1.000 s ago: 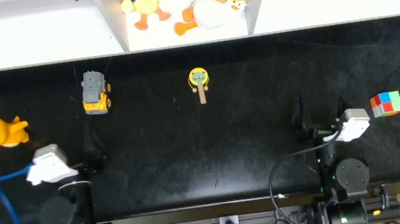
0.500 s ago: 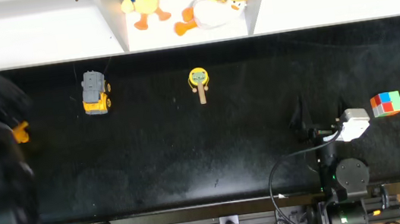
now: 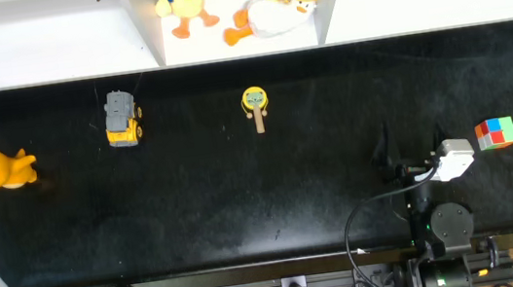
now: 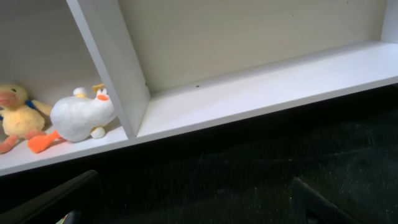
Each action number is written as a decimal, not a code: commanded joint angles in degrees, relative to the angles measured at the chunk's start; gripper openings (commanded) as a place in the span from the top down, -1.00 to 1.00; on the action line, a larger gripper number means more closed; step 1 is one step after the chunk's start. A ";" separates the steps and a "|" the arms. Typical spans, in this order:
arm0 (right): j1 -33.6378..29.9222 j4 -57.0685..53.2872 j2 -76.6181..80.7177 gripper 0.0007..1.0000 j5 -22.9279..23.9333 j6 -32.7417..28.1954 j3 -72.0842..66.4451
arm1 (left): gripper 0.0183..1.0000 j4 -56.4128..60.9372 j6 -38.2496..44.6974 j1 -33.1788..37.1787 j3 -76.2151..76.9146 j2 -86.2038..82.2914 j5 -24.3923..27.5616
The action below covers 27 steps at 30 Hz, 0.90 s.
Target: Store Toys
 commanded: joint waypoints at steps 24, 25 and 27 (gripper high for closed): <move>0.33 0.24 -0.04 -0.99 -0.20 -0.07 -0.79 | -1.00 10.54 22.14 9.44 -22.32 3.30 23.15; 0.33 0.22 -0.04 -0.99 -0.20 -0.07 -0.79 | -1.00 10.71 22.67 10.01 -22.67 3.30 23.45; 0.33 0.24 -0.04 -0.99 -0.22 -0.07 -0.79 | -1.00 11.45 23.15 11.30 -23.54 3.32 25.35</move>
